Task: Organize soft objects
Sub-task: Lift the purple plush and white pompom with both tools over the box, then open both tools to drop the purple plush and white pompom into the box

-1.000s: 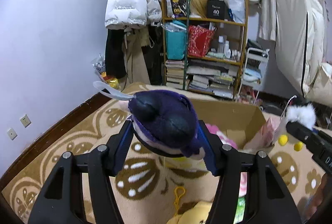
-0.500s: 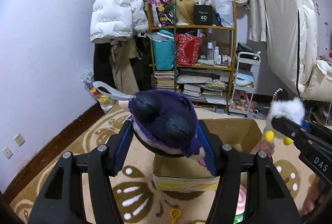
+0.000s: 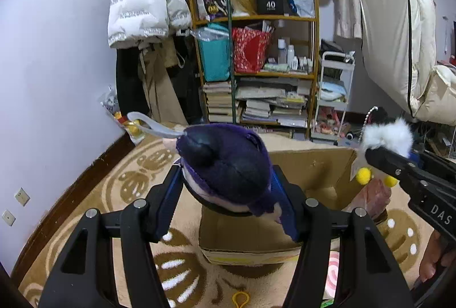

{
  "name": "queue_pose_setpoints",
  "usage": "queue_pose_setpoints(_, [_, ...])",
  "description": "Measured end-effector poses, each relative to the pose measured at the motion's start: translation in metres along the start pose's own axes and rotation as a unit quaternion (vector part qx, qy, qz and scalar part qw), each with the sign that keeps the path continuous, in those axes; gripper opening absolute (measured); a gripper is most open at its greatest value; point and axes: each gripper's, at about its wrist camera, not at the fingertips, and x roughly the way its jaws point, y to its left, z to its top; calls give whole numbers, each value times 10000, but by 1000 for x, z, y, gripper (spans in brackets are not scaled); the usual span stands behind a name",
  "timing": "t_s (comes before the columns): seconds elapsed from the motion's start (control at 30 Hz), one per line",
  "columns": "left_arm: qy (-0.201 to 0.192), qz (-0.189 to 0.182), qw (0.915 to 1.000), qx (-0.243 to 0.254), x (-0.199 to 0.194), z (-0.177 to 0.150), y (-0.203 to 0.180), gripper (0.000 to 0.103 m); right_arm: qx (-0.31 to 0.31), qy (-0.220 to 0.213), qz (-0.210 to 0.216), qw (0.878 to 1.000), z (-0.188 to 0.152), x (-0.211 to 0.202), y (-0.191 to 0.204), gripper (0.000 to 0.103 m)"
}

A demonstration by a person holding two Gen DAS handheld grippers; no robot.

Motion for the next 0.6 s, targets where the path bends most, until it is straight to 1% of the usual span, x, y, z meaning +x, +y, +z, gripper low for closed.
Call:
queue_pose_setpoints(0.17, [209, 6, 9998, 12, 16, -4, -1, 60, 5, 115, -25, 9999, -7, 9, -9, 27])
queue_pose_setpoints(0.3, [396, -219, 9990, -25, 24, -6, -4, 62, 25, 203, -32, 9998, -10, 15, -13, 27])
queue_pose_setpoints(0.43, [374, -226, 9990, 120, 25, -10, -10, 62, -4, 236, 16, 9997, -12, 17, -13, 29])
queue_pose_setpoints(0.47, [374, -217, 9990, 144, 25, -11, -12, 62, -16, 245, 15, 9997, -13, 17, -13, 32])
queue_pose_setpoints(0.5, [385, -221, 9989, 151, 26, -11, -13, 64, -18, 247, 4, 9997, -12, 18, -13, 32])
queue_pose_setpoints(0.6, [321, -191, 9992, 145, 26, -11, -15, 75, -48, 282, -30, 9996, -12, 18, -15, 33])
